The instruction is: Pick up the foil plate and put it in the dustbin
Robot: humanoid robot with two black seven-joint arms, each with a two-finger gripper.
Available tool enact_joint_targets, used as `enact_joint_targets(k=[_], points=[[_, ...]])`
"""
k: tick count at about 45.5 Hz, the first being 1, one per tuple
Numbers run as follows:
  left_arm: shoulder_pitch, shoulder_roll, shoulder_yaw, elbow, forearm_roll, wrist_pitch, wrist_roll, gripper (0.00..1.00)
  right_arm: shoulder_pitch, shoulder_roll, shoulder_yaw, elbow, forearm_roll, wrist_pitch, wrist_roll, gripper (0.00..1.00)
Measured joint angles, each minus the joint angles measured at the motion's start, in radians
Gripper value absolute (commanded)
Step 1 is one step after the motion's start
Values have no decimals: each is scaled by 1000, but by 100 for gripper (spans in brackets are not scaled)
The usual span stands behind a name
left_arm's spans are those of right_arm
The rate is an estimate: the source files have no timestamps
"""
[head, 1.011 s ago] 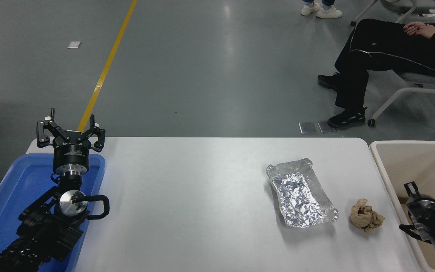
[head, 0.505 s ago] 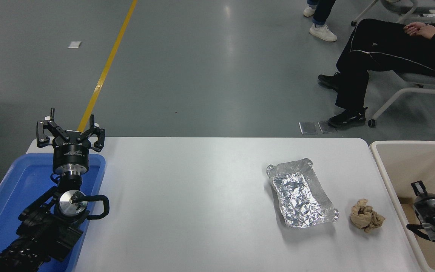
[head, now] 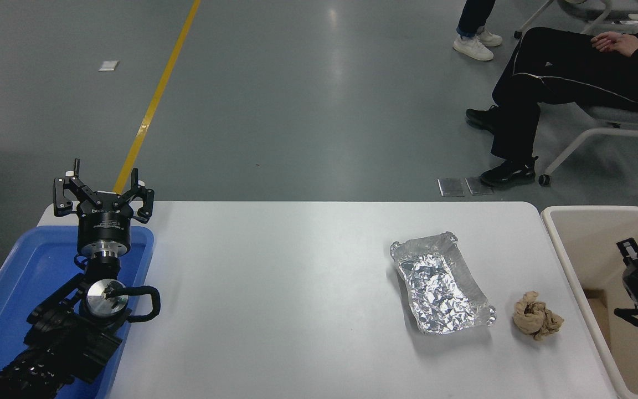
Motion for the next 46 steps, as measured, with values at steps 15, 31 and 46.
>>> enact_joint_targets(k=[15, 31, 46], points=[[0, -1, 0, -1, 1, 0, 0, 99, 261, -118, -234, 370, -1, 1, 0, 100], [-1, -3, 0, -2, 2, 0, 2, 99, 634, -149, -476, 834, -73, 23, 1, 100], [-2, -3, 0, -1, 2, 0, 2, 99, 969, -87, -560, 1249, -145, 86, 1, 100]])
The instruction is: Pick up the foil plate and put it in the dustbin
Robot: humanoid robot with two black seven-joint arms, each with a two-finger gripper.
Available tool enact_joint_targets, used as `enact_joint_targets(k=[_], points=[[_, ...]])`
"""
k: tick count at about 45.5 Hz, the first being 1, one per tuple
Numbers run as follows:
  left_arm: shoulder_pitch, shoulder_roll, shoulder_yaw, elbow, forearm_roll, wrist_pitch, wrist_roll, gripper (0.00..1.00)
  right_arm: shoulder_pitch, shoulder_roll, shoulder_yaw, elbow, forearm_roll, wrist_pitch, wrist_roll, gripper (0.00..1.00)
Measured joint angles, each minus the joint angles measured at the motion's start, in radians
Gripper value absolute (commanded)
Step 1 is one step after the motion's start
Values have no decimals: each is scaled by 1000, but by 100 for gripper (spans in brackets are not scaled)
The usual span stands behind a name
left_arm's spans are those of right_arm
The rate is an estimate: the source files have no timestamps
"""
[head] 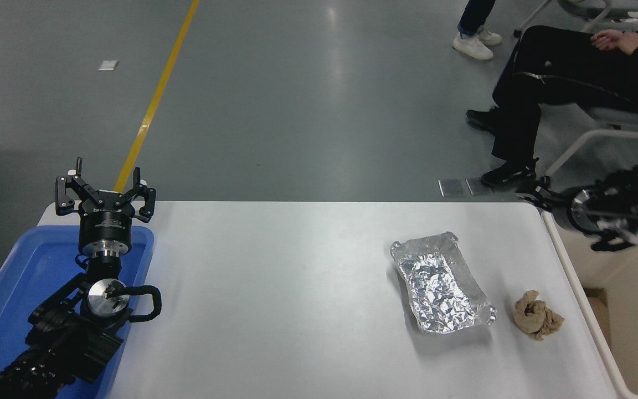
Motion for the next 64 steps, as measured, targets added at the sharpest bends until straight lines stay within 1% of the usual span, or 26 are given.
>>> enact_joint_targets(k=[7, 8, 10, 17, 34, 38, 43, 48, 64], points=[[0, 0, 0, 0, 0, 0, 0, 99, 137, 18, -22, 157, -10, 53, 0, 100], [0, 0, 0, 0, 0, 0, 0, 99, 177, 19, -28, 199, -11, 83, -3, 100], [0, 0, 0, -1, 0, 0, 0, 99, 196, 20, -31, 218, -12, 101, -4, 100], [0, 0, 0, 0, 0, 0, 0, 99, 328, -1, -42, 331, -12, 243, -8, 100], [1, 1, 0, 0, 0, 0, 0, 99, 539, -74, -25, 418, -10, 562, -7, 100], [1, 1, 0, 0, 0, 0, 0, 99, 573, -79, -14, 423, -9, 609, -7, 100], [1, 1, 0, 0, 0, 0, 0, 99, 587, -80, -5, 423, -9, 638, -7, 100], [1, 1, 0, 0, 0, 0, 0, 99, 560, -79, -2, 409, -12, 630, -10, 100], [1, 1, 0, 0, 0, 0, 0, 99, 292, -72, 3, 251, -22, 458, -8, 100]])
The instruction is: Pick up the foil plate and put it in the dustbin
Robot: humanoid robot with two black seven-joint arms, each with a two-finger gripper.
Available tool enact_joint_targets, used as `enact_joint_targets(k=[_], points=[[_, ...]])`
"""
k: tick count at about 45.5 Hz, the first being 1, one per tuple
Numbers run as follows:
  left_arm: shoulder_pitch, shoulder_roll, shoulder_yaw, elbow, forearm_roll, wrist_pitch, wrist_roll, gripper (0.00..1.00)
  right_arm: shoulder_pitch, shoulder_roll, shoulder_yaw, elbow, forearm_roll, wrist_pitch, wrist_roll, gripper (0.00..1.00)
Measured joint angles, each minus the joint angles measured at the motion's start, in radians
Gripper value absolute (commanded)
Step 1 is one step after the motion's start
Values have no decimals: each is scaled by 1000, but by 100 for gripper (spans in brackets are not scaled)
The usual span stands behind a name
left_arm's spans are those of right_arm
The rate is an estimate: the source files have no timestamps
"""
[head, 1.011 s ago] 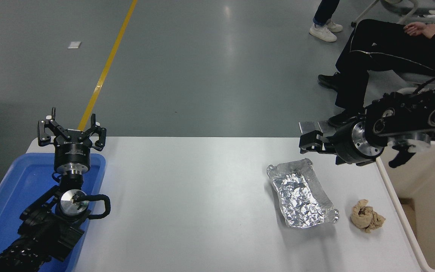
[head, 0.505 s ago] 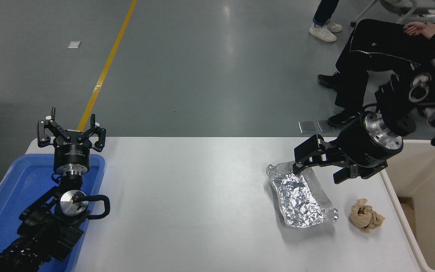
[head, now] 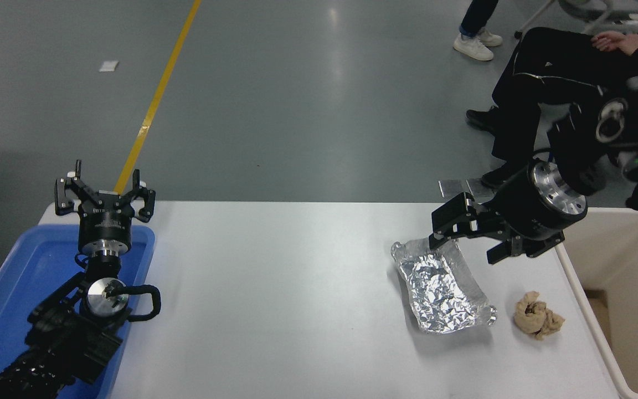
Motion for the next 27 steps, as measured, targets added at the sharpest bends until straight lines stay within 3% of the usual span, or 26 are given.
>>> enact_joint_targets(k=[14, 27], points=[[0, 0, 0, 0, 0, 0, 0, 99, -222, 16, 42, -106, -84, -164, 15, 94], [1, 0, 0, 0, 0, 0, 0, 99, -404, 88, 84, -230, -194, -361, 91, 94]])
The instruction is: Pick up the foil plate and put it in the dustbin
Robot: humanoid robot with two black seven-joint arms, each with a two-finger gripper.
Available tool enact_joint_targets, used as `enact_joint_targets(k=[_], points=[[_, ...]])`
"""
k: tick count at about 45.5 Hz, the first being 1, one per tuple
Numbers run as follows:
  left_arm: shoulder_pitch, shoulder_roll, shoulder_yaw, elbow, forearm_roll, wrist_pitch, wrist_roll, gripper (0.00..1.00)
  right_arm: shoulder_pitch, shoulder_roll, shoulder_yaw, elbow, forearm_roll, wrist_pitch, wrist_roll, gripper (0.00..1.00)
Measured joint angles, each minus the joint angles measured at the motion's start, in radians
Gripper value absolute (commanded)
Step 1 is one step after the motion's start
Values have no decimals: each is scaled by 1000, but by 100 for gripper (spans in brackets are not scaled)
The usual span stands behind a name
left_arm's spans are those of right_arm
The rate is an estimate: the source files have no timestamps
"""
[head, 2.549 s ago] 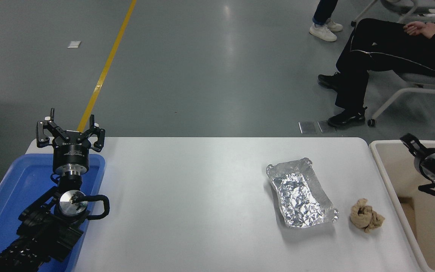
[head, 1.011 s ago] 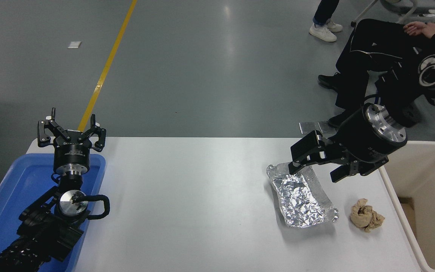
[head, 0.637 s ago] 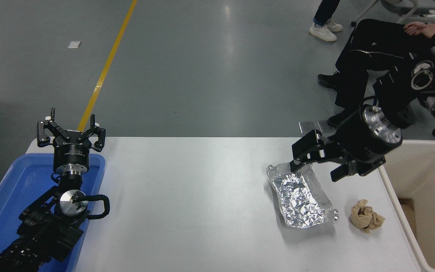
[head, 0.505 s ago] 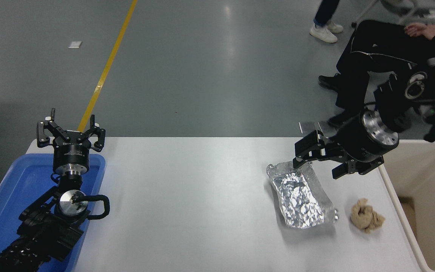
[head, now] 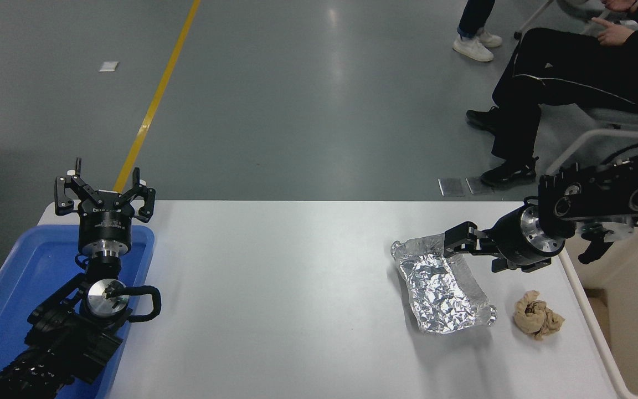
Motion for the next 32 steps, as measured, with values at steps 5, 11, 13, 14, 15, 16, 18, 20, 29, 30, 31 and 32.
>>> enact_joint_targets(k=[5, 11, 13, 14, 15, 16, 18, 20, 29, 30, 31, 32], points=[[0, 0, 0, 0, 0, 0, 0, 99, -66, 42, 8, -56, -46, -55, 26, 93], [0, 0, 0, 0, 0, 0, 0, 99, -137, 74, 14, -124, -91, -95, 49, 91], [0, 0, 0, 0, 0, 0, 0, 99, -157, 81, 15, -145, -102, -104, 54, 91], [0, 0, 0, 0, 0, 0, 0, 99, -170, 87, 16, -160, -109, -108, 56, 91], [0, 0, 0, 0, 0, 0, 0, 99, -182, 93, 17, -174, -116, -112, 58, 91], [0, 0, 0, 0, 0, 0, 0, 99, -194, 98, 17, -189, -122, -116, 60, 91], [0, 0, 0, 0, 0, 0, 0, 99, -224, 111, 18, -225, -138, -123, 63, 91], [0, 0, 0, 0, 0, 0, 0, 99, -249, 122, 18, -257, -152, -127, 65, 91], [-1, 0, 0, 0, 0, 0, 0, 99, -352, 157, 20, -383, -207, -140, 72, 91], [-1, 0, 0, 0, 0, 0, 0, 99, -358, 158, 21, -392, -210, -141, 72, 91], [-1, 0, 0, 0, 0, 0, 0, 99, -369, 161, 21, -405, -216, -142, 73, 91], [-1, 0, 0, 0, 0, 0, 0, 99, -376, 163, 21, -412, -219, -142, 73, 91]])
